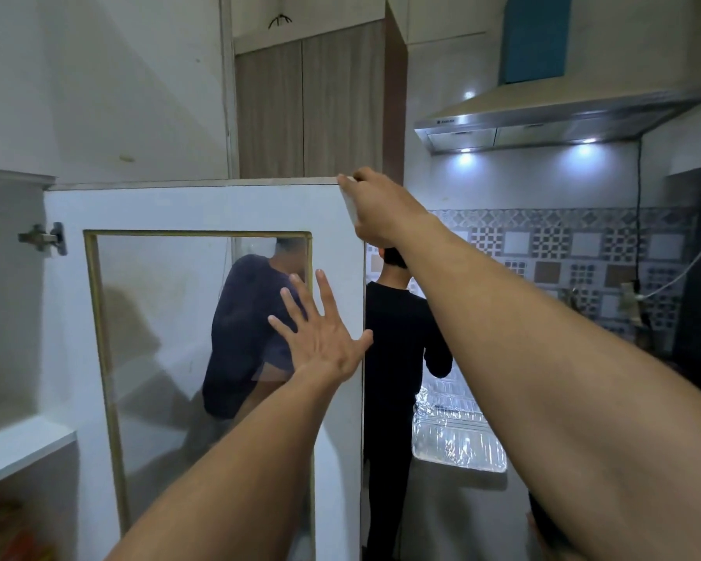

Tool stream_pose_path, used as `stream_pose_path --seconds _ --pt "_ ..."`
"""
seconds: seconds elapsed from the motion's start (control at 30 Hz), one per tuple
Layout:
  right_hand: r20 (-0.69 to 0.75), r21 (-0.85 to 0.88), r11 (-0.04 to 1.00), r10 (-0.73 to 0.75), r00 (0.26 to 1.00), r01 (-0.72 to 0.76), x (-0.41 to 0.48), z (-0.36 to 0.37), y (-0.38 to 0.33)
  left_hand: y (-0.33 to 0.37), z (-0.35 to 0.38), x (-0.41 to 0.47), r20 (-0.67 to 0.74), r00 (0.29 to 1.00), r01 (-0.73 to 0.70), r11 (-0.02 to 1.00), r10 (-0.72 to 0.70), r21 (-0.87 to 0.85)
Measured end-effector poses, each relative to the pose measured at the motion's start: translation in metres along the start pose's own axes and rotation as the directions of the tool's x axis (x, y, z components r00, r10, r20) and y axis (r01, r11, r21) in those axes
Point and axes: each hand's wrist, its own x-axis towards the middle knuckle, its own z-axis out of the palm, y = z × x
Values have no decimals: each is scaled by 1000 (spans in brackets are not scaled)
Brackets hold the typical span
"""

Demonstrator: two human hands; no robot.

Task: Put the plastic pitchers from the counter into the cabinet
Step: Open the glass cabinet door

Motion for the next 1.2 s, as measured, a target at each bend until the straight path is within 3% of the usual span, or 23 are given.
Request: stream_pose_path --seconds 0.4,0.57,0.73,0.9,1.07,1.2 --pt "163 73 993 83 983 -96 18 17 16 7 15 26 50 999 -7 1000 6 21" --pt "145 53 992 105 984 -114 17 16 11 -1 8 30 40 998 -42 999 42 1" --pt "37 0 998 58 998 -58 19 16 -8 -22 -30 40 -81 991 -101 994 104 41" --pt "-96 29 999 -12 995 15 26 18 -61 -89 -98 48 -101 987 -98 963 127 253" --pt "-51 205 967 -142 989 149 33 34 -146 -177 -176 20 -205 979 80 884 18 461" --pt "-37 352 900 -261 965 257 34 41 -232 -238 -232 -23 -258 962 213 841 -91 498"
